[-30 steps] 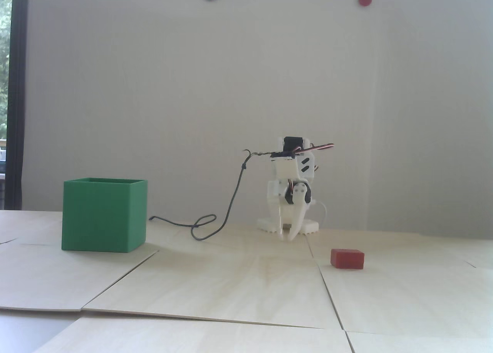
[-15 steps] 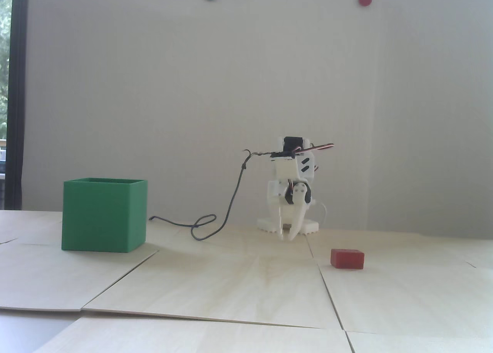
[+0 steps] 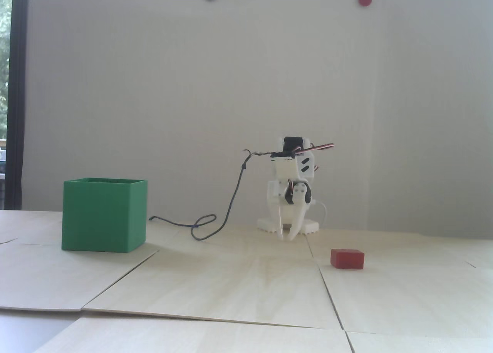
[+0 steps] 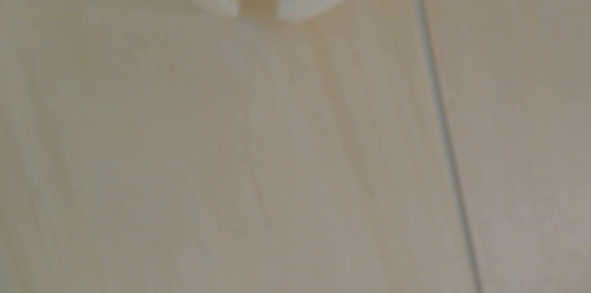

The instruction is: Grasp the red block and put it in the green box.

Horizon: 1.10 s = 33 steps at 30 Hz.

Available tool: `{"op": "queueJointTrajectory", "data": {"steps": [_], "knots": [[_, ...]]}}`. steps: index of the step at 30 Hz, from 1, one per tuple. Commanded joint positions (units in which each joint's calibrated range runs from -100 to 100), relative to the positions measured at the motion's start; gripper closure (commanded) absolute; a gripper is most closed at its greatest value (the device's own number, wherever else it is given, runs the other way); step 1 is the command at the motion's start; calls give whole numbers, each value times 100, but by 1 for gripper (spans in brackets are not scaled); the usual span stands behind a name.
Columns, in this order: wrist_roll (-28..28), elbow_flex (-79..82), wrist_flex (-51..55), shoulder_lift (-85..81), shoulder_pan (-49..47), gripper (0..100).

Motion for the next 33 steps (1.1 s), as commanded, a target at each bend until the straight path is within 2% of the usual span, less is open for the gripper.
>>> {"op": "queueJointTrajectory", "data": {"steps": [1, 15, 24, 30, 33], "knots": [[25, 47, 108, -8, 32, 98], [25, 47, 91, 63, 81, 98], [25, 56, -44, 299, -209, 98], [35, -6, -1039, 1563, -297, 98], [20, -823, -2497, 2873, -281, 98]]}}
